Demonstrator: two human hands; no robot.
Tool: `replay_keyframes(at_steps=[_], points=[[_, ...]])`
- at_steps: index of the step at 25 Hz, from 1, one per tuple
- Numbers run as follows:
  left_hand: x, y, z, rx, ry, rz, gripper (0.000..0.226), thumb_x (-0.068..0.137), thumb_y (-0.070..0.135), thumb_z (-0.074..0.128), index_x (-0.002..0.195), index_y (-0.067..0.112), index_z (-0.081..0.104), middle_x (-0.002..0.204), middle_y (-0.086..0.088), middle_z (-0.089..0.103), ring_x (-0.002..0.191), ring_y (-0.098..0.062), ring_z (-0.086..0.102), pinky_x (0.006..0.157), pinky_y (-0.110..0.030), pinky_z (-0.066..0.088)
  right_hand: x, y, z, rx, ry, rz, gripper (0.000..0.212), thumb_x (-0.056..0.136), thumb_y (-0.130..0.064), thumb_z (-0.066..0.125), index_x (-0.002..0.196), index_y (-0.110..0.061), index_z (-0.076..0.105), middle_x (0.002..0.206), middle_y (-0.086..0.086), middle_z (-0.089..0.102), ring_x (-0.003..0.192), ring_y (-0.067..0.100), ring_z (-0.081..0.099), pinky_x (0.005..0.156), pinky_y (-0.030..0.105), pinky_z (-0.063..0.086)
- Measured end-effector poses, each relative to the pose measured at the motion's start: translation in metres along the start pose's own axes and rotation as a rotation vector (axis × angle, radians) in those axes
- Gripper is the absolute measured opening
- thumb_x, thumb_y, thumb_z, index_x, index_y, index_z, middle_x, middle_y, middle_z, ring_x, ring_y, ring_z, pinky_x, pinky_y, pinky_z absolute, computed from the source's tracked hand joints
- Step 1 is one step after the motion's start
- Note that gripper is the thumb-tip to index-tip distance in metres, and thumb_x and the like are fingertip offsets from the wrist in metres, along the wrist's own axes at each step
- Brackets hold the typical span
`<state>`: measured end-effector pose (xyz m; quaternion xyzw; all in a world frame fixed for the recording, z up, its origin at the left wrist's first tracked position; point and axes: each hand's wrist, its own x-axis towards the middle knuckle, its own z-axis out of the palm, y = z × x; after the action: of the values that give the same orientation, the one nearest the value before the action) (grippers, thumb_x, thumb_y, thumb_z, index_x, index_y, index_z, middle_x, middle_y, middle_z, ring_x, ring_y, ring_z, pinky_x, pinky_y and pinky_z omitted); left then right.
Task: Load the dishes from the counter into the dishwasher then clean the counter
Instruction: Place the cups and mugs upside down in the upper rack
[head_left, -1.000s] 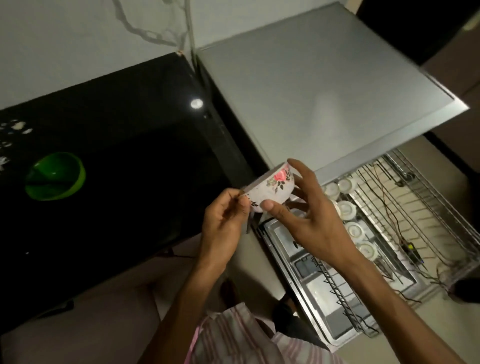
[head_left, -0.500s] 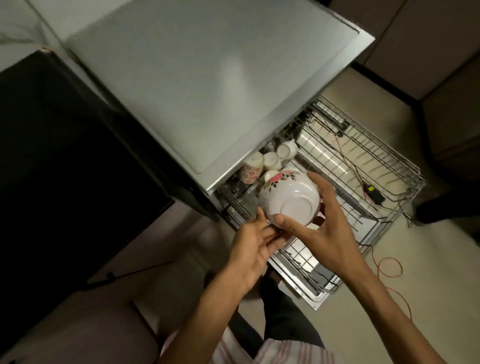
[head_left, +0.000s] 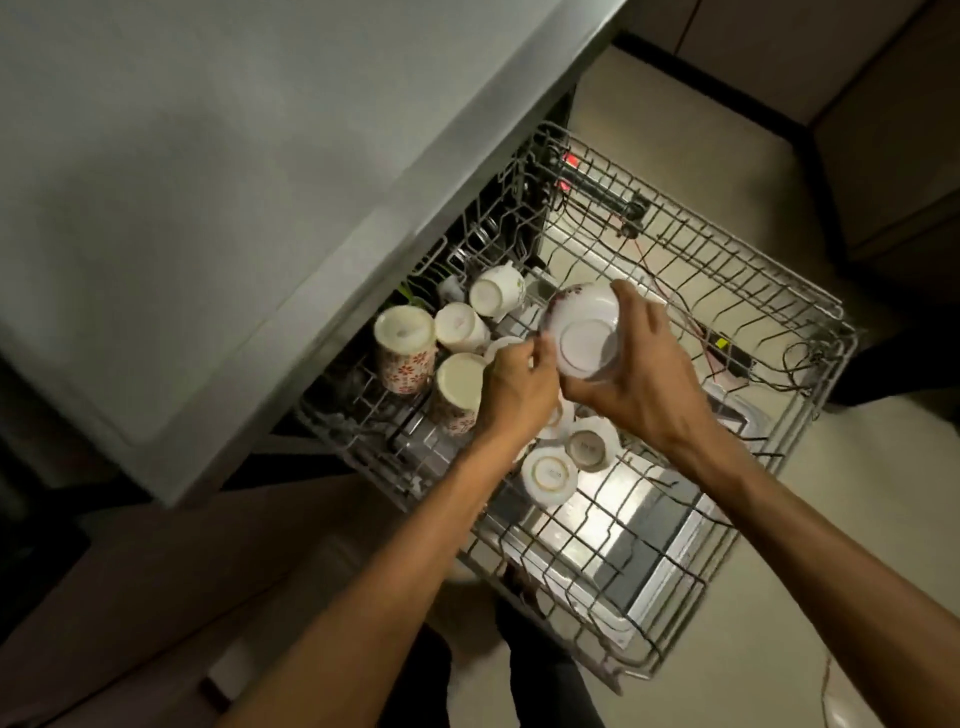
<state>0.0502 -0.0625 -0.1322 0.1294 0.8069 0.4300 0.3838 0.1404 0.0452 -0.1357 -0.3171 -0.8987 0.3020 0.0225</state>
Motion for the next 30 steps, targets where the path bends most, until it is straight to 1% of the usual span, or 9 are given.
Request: replay_keyframes(at_steps=[1, 3, 7, 10, 13, 15, 20, 25, 30], points=[[0.020, -0.001, 0.005, 0.050, 0.016, 0.036, 0.037, 0.105, 0.034, 0.037, 0.073, 0.019, 0.049, 0.066, 0.005, 0.051, 0.062, -0.011, 0.048, 0.046, -0.013, 0.032, 0.018, 0.009, 0.008, -0.039, 0.006, -0.013, 0.111, 0.063, -0.052, 0.083, 0.148, -0.014, 0.022, 0.133, 0.017, 0.044, 0.106, 0.031, 0.054, 0.078, 0.036, 0.049], [0.056, -0.008, 0.011, 0.136, 0.038, 0.104, 0.036, 0.105, 0.027, 0.039, 0.069, 0.020, 0.044, 0.063, 0.009, 0.045, 0.060, -0.009, 0.044, 0.044, -0.010, 0.032, 0.047, 0.025, 0.023, -0.117, -0.004, -0.030, 0.109, 0.064, -0.056, 0.081, 0.146, -0.013, 0.024, 0.128, 0.018, 0.046, 0.100, 0.029, 0.054, 0.074, 0.033, 0.045], [0.105, -0.029, 0.017, 0.303, 0.018, 0.181, 0.022, 0.102, 0.024, 0.045, 0.088, 0.012, 0.056, 0.073, 0.003, 0.055, 0.072, -0.014, 0.051, 0.047, -0.007, 0.033, 0.083, 0.051, 0.052, -0.252, -0.126, -0.048, 0.110, 0.062, -0.055, 0.083, 0.145, -0.018, 0.021, 0.122, 0.016, 0.047, 0.087, 0.025, 0.053, 0.070, 0.038, 0.054], [0.123, -0.040, 0.023, 0.393, 0.031, 0.195, 0.024, 0.099, 0.027, 0.051, 0.107, 0.006, 0.062, 0.098, -0.010, 0.067, 0.090, -0.023, 0.059, 0.066, -0.020, 0.037, 0.097, 0.055, 0.063, -0.326, -0.208, -0.057, 0.110, 0.065, -0.052, 0.083, 0.147, -0.018, 0.019, 0.123, 0.016, 0.046, 0.085, 0.023, 0.049, 0.065, 0.034, 0.048], [0.128, -0.043, 0.027, 0.450, 0.060, 0.217, 0.038, 0.097, 0.025, 0.055, 0.131, 0.007, 0.055, 0.121, -0.017, 0.062, 0.118, -0.030, 0.054, 0.084, -0.030, 0.042, 0.108, 0.053, 0.070, -0.403, -0.249, -0.081, 0.106, 0.066, -0.051, 0.081, 0.146, -0.016, 0.021, 0.121, 0.015, 0.048, 0.084, 0.022, 0.045, 0.064, 0.032, 0.042], [0.129, -0.044, 0.028, 0.482, 0.078, 0.226, 0.047, 0.096, 0.022, 0.056, 0.140, 0.007, 0.047, 0.130, -0.018, 0.057, 0.125, -0.030, 0.049, 0.093, -0.027, 0.040, 0.115, 0.053, 0.075, -0.434, -0.265, -0.088, 0.102, 0.066, -0.050, 0.082, 0.143, -0.017, 0.023, 0.118, 0.014, 0.049, 0.085, 0.021, 0.043, 0.065, 0.032, 0.040], [0.131, -0.049, 0.033, 0.497, 0.117, 0.277, 0.052, 0.093, 0.011, 0.061, 0.143, 0.006, 0.044, 0.139, -0.012, 0.049, 0.124, -0.021, 0.050, 0.085, -0.009, 0.030, 0.122, 0.056, 0.083, -0.479, -0.298, -0.086, 0.108, 0.068, -0.056, 0.079, 0.148, -0.014, 0.019, 0.124, 0.015, 0.048, 0.102, 0.028, 0.051, 0.069, 0.033, 0.041], [0.136, -0.056, 0.035, 0.535, 0.127, 0.327, 0.056, 0.092, 0.012, 0.064, 0.144, 0.009, 0.044, 0.139, -0.012, 0.049, 0.124, -0.024, 0.052, 0.095, -0.020, 0.040, 0.125, 0.061, 0.092, -0.444, -0.287, -0.063, 0.113, 0.066, -0.055, 0.080, 0.150, -0.015, 0.015, 0.132, 0.016, 0.046, 0.114, 0.032, 0.050, 0.080, 0.039, 0.048], [0.132, -0.055, 0.036, 0.607, 0.137, 0.376, 0.054, 0.094, 0.016, 0.061, 0.145, 0.009, 0.042, 0.139, -0.013, 0.050, 0.126, -0.026, 0.049, 0.099, -0.028, 0.042, 0.122, 0.068, 0.095, -0.366, -0.267, -0.079, 0.122, 0.062, -0.052, 0.083, 0.153, -0.017, 0.010, 0.143, 0.016, 0.038, 0.121, 0.034, 0.047, 0.093, 0.045, 0.047]])
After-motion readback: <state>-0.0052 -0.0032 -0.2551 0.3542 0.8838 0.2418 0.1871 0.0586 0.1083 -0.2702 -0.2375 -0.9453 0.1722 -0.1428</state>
